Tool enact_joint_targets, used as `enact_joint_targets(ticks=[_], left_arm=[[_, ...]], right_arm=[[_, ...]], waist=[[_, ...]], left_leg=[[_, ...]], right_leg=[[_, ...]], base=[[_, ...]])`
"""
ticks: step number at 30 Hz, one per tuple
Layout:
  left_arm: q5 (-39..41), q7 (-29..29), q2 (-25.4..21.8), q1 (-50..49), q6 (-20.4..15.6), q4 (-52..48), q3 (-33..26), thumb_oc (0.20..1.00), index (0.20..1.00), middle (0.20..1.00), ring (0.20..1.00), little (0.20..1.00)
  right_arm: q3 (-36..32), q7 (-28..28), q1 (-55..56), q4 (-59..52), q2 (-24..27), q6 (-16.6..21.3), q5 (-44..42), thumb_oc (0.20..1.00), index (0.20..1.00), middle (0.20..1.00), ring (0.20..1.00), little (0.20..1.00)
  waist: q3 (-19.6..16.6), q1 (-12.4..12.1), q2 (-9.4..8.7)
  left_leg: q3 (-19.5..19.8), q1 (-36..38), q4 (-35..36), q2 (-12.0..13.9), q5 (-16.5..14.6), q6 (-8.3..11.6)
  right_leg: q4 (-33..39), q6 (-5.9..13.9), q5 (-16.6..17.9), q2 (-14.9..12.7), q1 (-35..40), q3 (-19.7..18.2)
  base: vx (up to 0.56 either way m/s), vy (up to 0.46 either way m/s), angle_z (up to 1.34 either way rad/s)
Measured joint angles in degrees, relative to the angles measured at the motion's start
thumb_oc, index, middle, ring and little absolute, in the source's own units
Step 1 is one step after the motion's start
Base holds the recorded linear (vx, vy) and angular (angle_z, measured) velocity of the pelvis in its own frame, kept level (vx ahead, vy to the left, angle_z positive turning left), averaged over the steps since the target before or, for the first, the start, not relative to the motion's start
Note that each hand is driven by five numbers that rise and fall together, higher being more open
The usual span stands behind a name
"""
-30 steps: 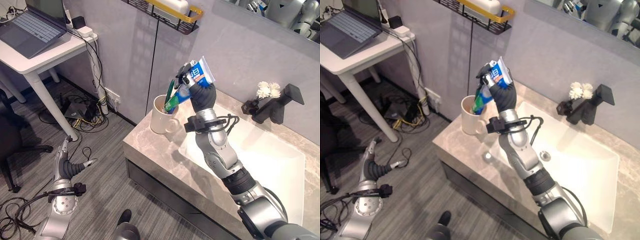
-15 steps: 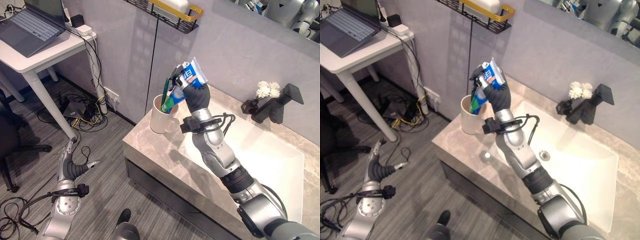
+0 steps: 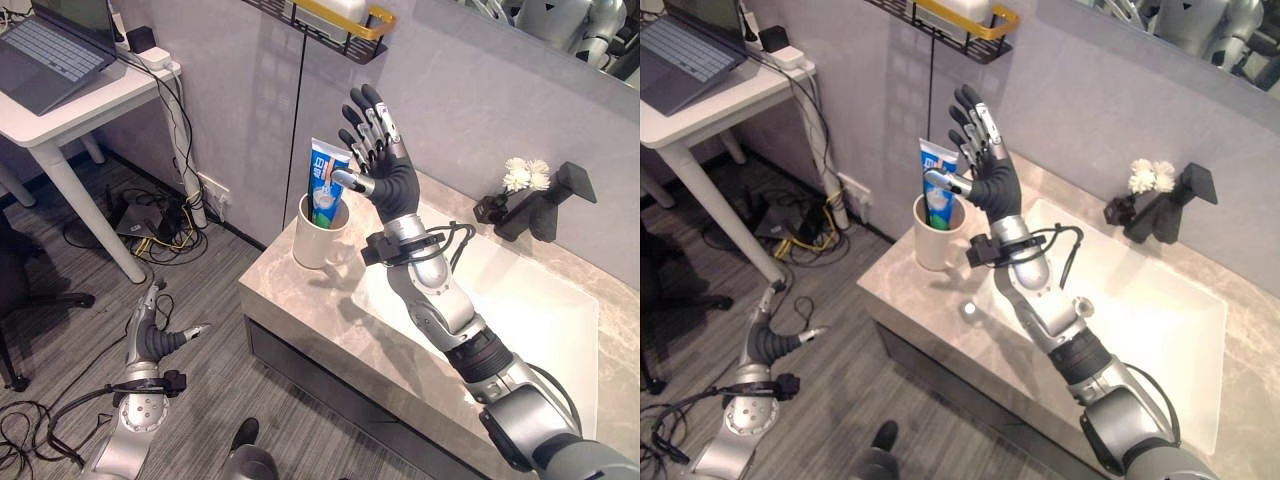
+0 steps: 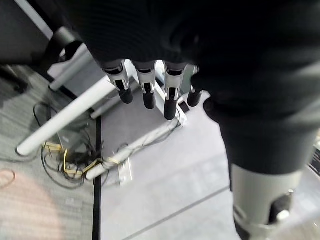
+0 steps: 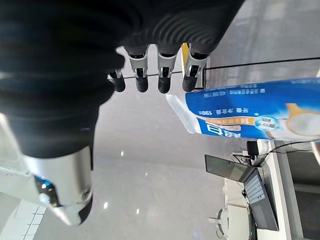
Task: Put brush and paste in cup on sink, flatten towel.
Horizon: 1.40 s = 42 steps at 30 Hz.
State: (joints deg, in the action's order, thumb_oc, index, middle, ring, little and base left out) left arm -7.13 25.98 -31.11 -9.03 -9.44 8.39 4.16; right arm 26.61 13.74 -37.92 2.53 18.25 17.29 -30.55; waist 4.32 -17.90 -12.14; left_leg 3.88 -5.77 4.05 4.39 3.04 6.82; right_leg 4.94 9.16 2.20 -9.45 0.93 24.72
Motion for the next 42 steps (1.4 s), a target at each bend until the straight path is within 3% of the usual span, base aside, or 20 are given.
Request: enact_joint_targets(ticks=[6, 11, 15, 20, 21, 22, 23, 24, 25, 28, 33, 39, 42], left_arm=[[0.05, -0.06, 0.01, 0.05, 0.05, -0.21, 1.14, 1.0, 1.0, 1.0, 1.0, 1.0], [1.06, -0.84, -0.06, -0.35, -0.07, -2.14, 0.8, 1.0, 1.0, 1.0, 1.0, 1.0], [2.36, -3.71, -0.3, -1.21, -1.25, -5.29, -2.01, 1.0, 1.0, 1.0, 1.0, 1.0], [4.86, -5.16, -0.17, -2.4, -3.35, -6.38, -6.57, 1.0, 1.0, 1.0, 1.0, 1.0], [6.85, -6.3, -0.16, -3.18, -4.35, -6.98, -8.61, 0.79, 0.79, 0.79, 0.79, 0.79], [7.53, -6.62, -0.07, -3.79, -4.88, -7.59, -10.18, 0.683, 0.683, 0.683, 0.683, 0.683], [8.99, -6.63, -0.15, -4.66, -5.3, -7.62, -11.51, 0.539, 0.539, 0.539, 0.539, 0.539], [10.17, -7.35, -0.19, -4.96, -5.41, -7.69, -12.41, 0.244, 0.244, 0.244, 0.244, 0.244], [11.78, -7.68, -0.09, -5.49, -5.7, -8.09, -13.38, 0.2, 0.2, 0.2, 0.2, 0.2], [16.47, -8.89, 0.04, -8.48, -6.64, -8.59, -16.89, 0.2, 0.2, 0.2, 0.2, 0.2], [25.05, -10.96, 0.37, -8.99, -7.16, -9.09, -17.37, 0.2, 0.2, 0.2, 0.2, 0.2], [30.5, -14.26, 0.46, -8.77, -7.24, -9.42, -16.71, 0.2, 0.2, 0.2, 0.2, 0.2], [35.49, -18.11, -0.17, -8.97, -7.75, -11.49, -15.27, 0.2, 0.2, 0.2, 0.2, 0.2]], right_arm=[[-2.89, 2.78, -0.11, -4.83, 0.75, -0.11, 6.25, 1.0, 1.0, 1.0, 1.0, 1.0], [-8.49, 3.73, 1.68, -11.54, 9.17, -0.15, 11.45, 1.0, 1.0, 1.0, 1.0, 1.0], [-21.76, 5.06, 11.28, -13.7, 17.69, -0.01, 19.27, 1.0, 1.0, 1.0, 1.0, 1.0], [-39.13, 9.55, 23.34, -12.94, 18.61, 0.42, 22.76, 1.0, 1.0, 1.0, 1.0, 1.0], [-45.22, 12.55, 27.43, -9.11, 18.85, 0.74, 24.3, 1.0, 1.0, 1.0, 1.0, 1.0], [-48.65, 13.43, 29.29, -6.38, 18.91, 0.36, 25.13, 1.0, 1.0, 1.0, 1.0, 1.0], [-50.96, 15.53, 30.36, -3.8, 18.98, -0.44, 25.1, 1.0, 1.0, 1.0, 1.0, 1.0], [-53.3, 16.72, 32.6, 0.16, 20.1, -0.05, 26.24, 1.0, 1.0, 1.0, 1.0, 1.0], [-55.31, 17.83, 34.64, 3.69, 20.89, -0.95, 26.86, 1.0, 1.0, 1.0, 1.0, 1.0], [-61.5, 22.48, 40.47, 10.88, 19.24, -3.4, 26.96, 1.0, 1.0, 1.0, 1.0, 1.0], [-66.41, 28.69, 42.26, 26.2, 14.64, -4.24, 23.84, 1.0, 1.0, 1.0, 1.0, 1.0], [-65.9, 29.89, 44.27, 41.14, 13.24, -5.02, 17.94, 1.0, 1.0, 1.0, 1.0, 1.0], [-61.22, 27.13, 44.32, 51.25, 13.04, -5.32, 16.66, 1.0, 1.0, 1.0, 1.0, 1.0]], waist=[[0.68, 0.38, 0.98], [0.72, 3.0, 2.98], [-0.04, 6.23, 4.62], [-1.35, 9.95, 7.2], [-1.92, 11.03, 7.96], [-2.09, 10.92, 8.24], [-2.36, 12.29, 8.72], [-2.7, 12.66, 9.3], [-2.96, 12.63, 9.61], [-3.56, 14.15, 10.21], [-4.13, 15.71, 10.82], [-4.39, 15.89, 13.48], [-4.22, 15.9, 14.43]], left_leg=[[-0.79, 0.58, 0.01, 0.11, 0.0, -0.01], [-1.72, 1.55, 0.09, -0.15, 0.04, -0.26], [-3.34, 2.57, 0.16, -0.2, -0.22, -0.79], [-4.33, 3.01, 0.28, 0.02, -0.37, -1.03], [-4.53, 3.34, 0.4, 0.12, -0.44, -1.11], [-4.56, 3.34, 0.4, 0.13, -0.45, -1.12], [-4.76, 3.49, 0.56, 0.16, -0.47, -1.14], [-4.83, 3.65, 0.78, 0.21, -0.46, -1.15], [-4.98, 3.68, 0.86, 0.4, -0.48, -1.18], [-6.33, 3.76, 0.99, 0.66, -0.62, -1.36], [-6.47, 3.74, 0.98, 1.1, -0.66, -1.42], [-6.69, 3.73, 0.99, 1.05, -0.65, -1.43], [-6.57, 3.77, 0.98, 1.23, -0.55, -1.33]], right_leg=[[0.0, -0.2, 0.3, -0.01, 0.12, -0.79], [0.0, 0.05, 0.84, -0.39, 0.23, -2.11], [-0.01, 0.11, 1.19, -0.47, 0.3, -3.75], [-0.01, 0.09, 1.21, -0.36, 0.21, -4.51], [-0.01, 0.08, 1.21, -0.29, 0.19, -4.98], [-0.01, 0.08, 1.21, -0.24, 0.22, -5.01], [-0.01, 0.09, 1.21, -0.09, 0.09, -5.24], [-0.01, 0.09, 1.2, -0.05, 0.1, -5.34], [-0.01, 0.1, 1.2, -0.08, 0.09, -5.48], [-0.01, 0.05, 1.3, 0.14, -0.74, -6.89], [0.0, -0.03, 1.38, 0.31, -0.84, -7.09], [0.0, -0.11, 1.46, 0.38, -0.86, -7.33], [-0.01, -0.17, 1.53, 0.42, -0.84, -7.25]], base=[[-0.01, -0.004, -0.06], [0.0, 0.011, -0.11], [-0.01, 0.007, -0.19], [0.01, -0.017, -0.1], [0.02, -0.023, -0.11], [-0.02, 0.0, -0.12], [0.0, -0.02, -0.06], [-0.03, -0.014, -0.08], [0.0, -0.027, -0.08], [0.01, -0.023, -0.18], [-0.01, -0.013, -0.05], [-0.02, -0.011, -0.01], [-0.03, -0.009, 0.01]])
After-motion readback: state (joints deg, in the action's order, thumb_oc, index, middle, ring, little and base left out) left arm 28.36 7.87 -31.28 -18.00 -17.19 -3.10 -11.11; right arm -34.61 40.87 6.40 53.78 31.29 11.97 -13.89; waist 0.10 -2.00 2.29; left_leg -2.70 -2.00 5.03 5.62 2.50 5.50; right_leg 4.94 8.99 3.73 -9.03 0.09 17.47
